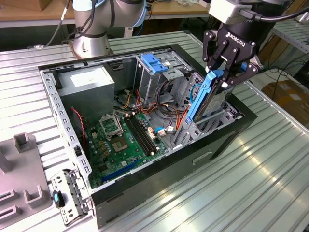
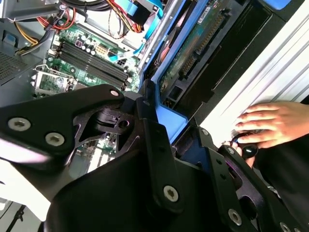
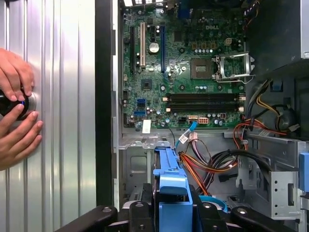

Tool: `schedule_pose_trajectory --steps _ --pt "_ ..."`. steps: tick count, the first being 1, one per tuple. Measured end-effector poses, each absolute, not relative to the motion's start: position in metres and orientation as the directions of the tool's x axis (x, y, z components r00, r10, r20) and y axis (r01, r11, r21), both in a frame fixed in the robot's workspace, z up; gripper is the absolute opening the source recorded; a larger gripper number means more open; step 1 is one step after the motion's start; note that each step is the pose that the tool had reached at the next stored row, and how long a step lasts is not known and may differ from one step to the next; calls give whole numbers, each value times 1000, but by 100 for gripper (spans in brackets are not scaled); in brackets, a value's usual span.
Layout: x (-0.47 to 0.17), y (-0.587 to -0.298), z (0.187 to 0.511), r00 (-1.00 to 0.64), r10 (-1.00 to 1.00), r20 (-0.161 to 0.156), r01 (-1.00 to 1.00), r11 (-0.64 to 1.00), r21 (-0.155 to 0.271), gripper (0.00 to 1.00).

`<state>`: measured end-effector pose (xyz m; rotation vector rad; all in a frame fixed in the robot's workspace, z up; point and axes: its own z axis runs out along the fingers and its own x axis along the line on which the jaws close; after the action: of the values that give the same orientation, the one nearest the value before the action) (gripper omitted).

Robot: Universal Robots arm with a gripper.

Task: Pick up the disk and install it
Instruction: 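Insert the disk into the insertion slot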

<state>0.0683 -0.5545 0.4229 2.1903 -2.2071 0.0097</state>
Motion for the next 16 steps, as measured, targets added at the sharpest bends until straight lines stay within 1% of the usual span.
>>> schedule_pose_trajectory --steps 16 --pt "68 -556 393 -7 -1000 27 -1000 8 18 37"
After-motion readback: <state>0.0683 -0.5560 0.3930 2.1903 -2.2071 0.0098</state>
